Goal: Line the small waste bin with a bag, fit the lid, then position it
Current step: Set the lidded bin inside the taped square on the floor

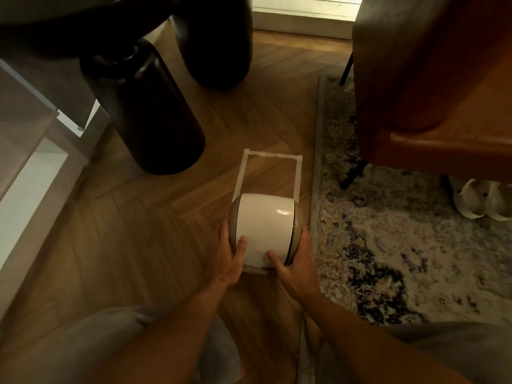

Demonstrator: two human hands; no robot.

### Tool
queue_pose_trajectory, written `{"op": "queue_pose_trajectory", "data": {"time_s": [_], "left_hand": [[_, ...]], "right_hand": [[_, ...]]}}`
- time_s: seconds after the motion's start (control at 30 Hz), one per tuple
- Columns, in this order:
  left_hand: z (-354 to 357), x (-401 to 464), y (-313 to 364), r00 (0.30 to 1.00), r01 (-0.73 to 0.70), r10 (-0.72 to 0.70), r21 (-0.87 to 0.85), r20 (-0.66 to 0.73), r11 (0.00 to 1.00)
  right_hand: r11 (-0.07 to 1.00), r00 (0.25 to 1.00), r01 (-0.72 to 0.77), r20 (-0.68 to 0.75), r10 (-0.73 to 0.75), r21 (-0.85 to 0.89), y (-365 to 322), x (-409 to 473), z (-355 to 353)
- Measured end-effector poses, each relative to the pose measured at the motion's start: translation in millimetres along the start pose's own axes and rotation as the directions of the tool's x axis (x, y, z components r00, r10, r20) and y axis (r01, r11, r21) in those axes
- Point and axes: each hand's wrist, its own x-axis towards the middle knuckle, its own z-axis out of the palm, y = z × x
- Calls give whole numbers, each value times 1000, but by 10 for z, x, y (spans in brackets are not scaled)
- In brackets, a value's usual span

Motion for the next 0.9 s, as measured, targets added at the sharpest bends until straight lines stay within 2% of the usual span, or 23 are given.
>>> {"op": "queue_pose_trajectory", "data": {"time_s": [0.4,0.63,0.9], "left_hand": [[212,287,-213,991,-26,7,-139,-135,990],[211,483,-61,984,-64,37,-152,-172,986],[295,702,-128,981,-78,62,-86,-183,993]], "right_hand": [[999,994,-3,-106,9,53,160,367,131],[999,989,1,-147,6,48,178,605,146],[1000,987,8,-160,-7,9,192,733,99]]}}
